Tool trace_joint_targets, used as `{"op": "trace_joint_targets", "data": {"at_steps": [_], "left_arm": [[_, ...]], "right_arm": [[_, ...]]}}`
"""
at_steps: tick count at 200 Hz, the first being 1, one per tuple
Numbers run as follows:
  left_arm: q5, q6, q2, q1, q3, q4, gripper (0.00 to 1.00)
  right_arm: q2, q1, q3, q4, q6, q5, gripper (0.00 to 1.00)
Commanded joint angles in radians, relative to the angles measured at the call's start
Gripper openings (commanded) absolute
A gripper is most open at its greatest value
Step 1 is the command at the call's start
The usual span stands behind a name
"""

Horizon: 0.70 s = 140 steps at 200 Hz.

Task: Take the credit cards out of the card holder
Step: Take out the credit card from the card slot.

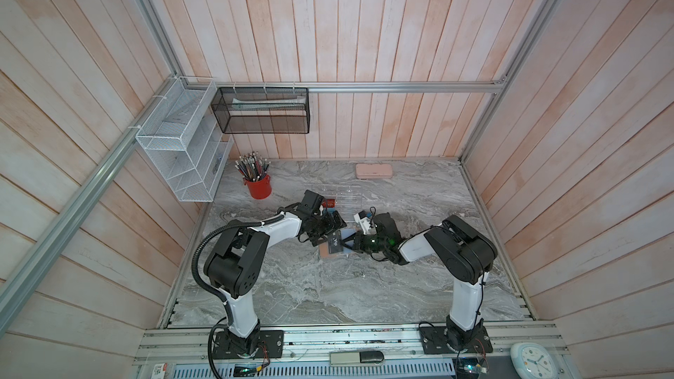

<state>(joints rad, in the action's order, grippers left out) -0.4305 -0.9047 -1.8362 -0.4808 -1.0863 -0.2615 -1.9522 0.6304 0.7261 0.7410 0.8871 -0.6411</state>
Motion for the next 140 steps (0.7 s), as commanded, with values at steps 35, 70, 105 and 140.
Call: {"op": "trace_joint_targets", "data": {"at_steps": [35,70,105,140], "left_arm": [[0.11,0.033,-0.091,-0.007,0.068,-0.086,1.0],[0.113,0.035,-0.086,-0.007,0.074,-0.09,1.0],[0.113,0.036,-0.086,-0.005,0.072,-0.091,1.0],[0.11,0.038,-0.084,-0.001,0.069,-0.094,1.0]], "right_arm": [[0.014,-0.013,-0.02,0.003,-0.022,0.007,0.01],[0.018,-0.026,-0.025,-0.003,-0.032,0.001,0.0],[0.023,-0.04,-0.037,0.003,-0.037,-0.009,0.0],[0.032,-0.055,-0.042,0.001,-0.046,-0.031,0.0]]}}
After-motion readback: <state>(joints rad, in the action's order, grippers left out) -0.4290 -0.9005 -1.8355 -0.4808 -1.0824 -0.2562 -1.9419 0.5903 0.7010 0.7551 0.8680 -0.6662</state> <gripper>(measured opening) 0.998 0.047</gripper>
